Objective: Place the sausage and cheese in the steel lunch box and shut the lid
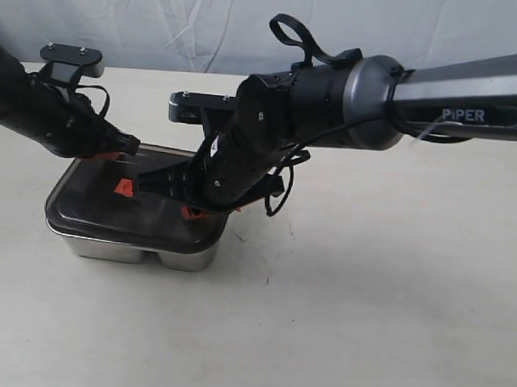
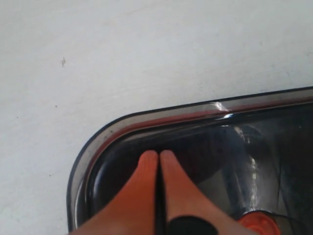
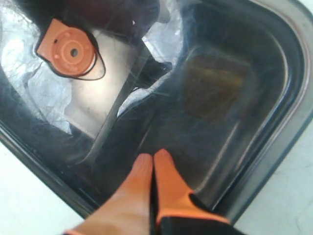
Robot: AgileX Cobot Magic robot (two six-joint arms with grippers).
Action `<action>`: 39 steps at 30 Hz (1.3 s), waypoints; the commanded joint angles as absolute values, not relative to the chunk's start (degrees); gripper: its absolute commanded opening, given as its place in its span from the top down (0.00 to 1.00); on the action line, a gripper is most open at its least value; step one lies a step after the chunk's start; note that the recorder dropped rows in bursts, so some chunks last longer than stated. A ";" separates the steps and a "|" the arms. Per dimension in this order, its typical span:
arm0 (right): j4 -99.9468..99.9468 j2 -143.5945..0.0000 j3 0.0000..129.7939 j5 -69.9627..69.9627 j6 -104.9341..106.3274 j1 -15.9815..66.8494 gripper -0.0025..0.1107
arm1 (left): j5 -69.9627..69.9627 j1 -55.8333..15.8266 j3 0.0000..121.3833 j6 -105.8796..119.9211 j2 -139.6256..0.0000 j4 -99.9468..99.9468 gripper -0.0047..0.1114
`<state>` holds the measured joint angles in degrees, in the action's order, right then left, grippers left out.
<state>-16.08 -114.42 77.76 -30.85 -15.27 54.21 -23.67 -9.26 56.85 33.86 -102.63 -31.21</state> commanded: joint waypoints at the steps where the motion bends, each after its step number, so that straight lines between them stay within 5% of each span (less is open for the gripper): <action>1: -15.51 -115.74 77.33 -32.77 -14.99 54.35 0.99 | -28.03 -9.22 55.43 33.42 -106.01 -29.31 0.96; 39: -15.59 -113.20 77.33 -26.02 -14.99 52.29 0.99 | -49.34 -9.22 57.64 20.39 -114.50 -19.67 0.96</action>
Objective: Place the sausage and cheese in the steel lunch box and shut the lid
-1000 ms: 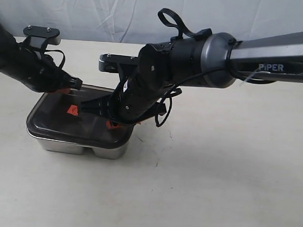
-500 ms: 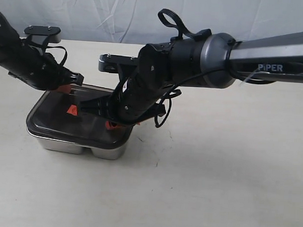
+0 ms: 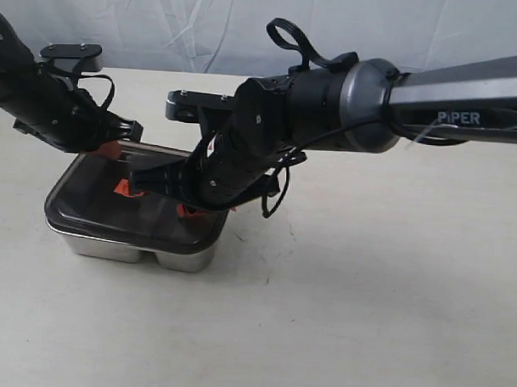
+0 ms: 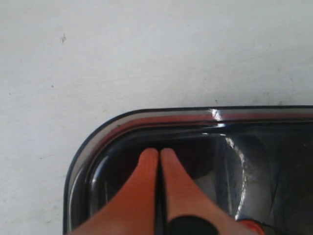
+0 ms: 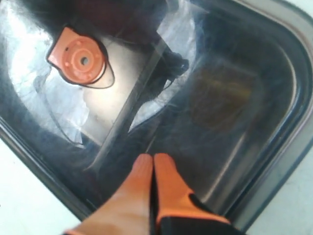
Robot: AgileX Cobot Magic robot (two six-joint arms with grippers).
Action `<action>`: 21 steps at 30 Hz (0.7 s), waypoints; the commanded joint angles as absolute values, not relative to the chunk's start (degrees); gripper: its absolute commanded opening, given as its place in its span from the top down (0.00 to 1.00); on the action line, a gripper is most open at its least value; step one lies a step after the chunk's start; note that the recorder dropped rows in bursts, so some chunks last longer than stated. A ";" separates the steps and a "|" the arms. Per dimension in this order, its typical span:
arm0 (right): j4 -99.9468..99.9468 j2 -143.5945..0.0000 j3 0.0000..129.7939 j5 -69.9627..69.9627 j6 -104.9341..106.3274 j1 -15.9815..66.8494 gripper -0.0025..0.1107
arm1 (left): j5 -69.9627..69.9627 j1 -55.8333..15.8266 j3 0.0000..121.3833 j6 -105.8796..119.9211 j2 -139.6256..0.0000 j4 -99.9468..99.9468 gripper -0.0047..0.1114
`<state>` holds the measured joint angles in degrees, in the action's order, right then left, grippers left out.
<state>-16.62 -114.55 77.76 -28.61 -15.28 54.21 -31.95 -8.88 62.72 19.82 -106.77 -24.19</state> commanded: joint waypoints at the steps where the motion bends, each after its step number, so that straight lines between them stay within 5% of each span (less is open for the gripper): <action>1: -15.48 -112.75 77.33 -26.02 -14.99 51.51 0.99 | -49.34 -9.22 57.64 21.08 -114.31 -20.29 0.96; 21: -15.48 -113.88 77.33 -25.11 -14.98 46.02 0.99 | -53.99 -9.22 57.17 17.81 -106.25 -15.79 0.96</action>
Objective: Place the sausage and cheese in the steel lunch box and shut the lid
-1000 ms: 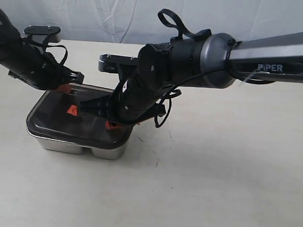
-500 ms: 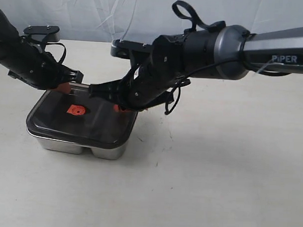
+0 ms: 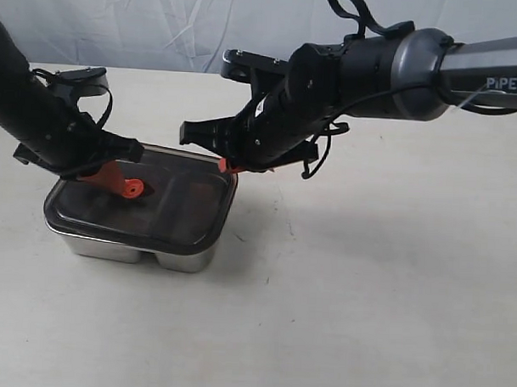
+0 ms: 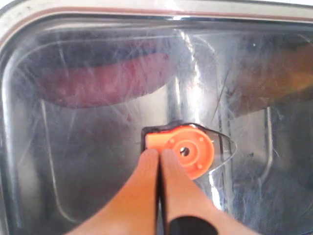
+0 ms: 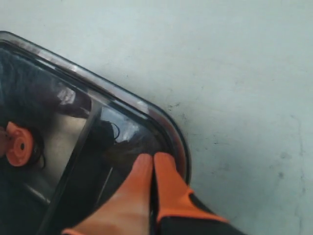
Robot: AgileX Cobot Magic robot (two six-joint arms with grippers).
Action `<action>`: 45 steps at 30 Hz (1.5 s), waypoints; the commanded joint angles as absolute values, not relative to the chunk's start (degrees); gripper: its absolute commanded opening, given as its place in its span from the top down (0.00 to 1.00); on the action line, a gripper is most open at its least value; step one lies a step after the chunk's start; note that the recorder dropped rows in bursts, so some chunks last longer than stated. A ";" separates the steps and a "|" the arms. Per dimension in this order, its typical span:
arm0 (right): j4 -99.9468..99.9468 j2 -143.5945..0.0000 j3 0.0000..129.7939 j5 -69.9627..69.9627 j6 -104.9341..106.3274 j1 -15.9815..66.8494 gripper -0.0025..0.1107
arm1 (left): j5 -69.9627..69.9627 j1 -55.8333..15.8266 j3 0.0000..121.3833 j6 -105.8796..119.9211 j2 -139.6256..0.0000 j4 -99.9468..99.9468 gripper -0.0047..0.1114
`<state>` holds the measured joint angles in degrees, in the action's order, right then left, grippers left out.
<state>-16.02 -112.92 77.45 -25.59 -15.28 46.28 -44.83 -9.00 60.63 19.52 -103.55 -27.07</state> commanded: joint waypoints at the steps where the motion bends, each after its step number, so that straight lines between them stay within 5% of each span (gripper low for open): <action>1: -15.48 -114.14 77.33 -25.25 -14.98 46.02 0.99 | -53.99 -9.22 57.06 17.81 -106.25 -15.79 0.96; 27: -15.08 -117.55 77.33 -28.17 -14.98 46.02 0.99 | -55.01 -9.22 55.39 8.89 -99.25 -5.24 0.96; 45: -13.37 -117.55 77.33 -30.28 -14.98 46.02 0.99 | -37.92 -9.22 54.83 2.11 -99.82 3.71 0.96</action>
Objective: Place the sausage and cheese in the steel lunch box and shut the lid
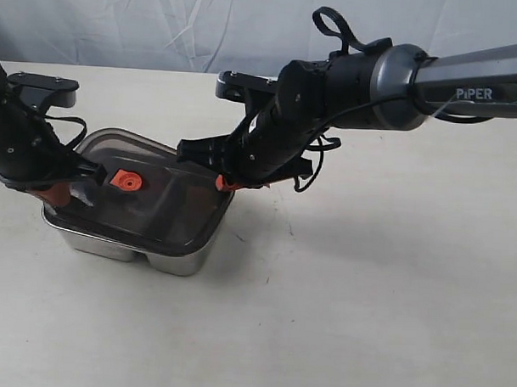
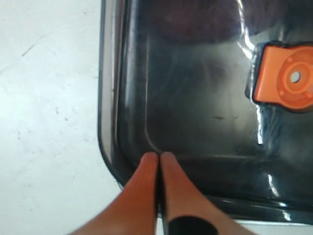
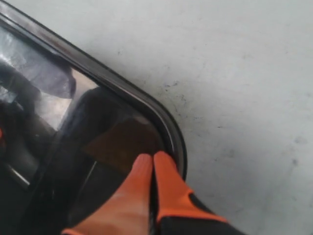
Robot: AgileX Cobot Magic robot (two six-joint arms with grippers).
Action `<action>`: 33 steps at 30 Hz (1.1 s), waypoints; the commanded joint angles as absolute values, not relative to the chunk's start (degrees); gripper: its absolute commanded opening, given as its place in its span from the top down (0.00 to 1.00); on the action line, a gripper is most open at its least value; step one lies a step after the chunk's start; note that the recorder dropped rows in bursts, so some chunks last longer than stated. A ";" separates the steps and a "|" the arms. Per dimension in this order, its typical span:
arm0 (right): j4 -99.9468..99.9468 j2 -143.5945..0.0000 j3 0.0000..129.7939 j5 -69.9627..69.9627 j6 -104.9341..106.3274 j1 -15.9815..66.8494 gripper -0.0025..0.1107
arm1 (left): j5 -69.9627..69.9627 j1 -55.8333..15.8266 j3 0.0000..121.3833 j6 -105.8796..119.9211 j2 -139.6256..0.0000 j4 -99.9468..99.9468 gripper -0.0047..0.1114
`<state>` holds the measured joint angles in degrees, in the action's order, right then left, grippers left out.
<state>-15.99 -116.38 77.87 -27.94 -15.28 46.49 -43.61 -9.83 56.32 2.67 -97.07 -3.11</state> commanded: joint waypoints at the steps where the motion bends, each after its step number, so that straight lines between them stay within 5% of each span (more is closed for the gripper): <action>1: -13.10 -117.55 77.33 -30.23 -14.98 46.02 0.99 | -37.91 -9.22 54.83 2.11 -99.66 3.45 0.96; 18: -9.85 -117.55 77.33 -29.86 -14.98 46.02 0.99 | -30.99 -9.22 60.83 3.06 -91.37 0.52 0.96; 24: -9.03 -117.42 77.44 -30.46 -14.98 46.02 0.99 | -37.58 -9.22 60.91 17.76 -94.95 -16.26 0.96; 33: -7.99 -113.75 77.44 -30.34 -15.09 46.02 0.99 | -40.81 -9.22 60.91 10.32 -95.29 -6.72 0.96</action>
<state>-8.84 -114.98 77.80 -29.81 -15.38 46.29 -40.13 -9.34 60.67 12.13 -94.94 -8.55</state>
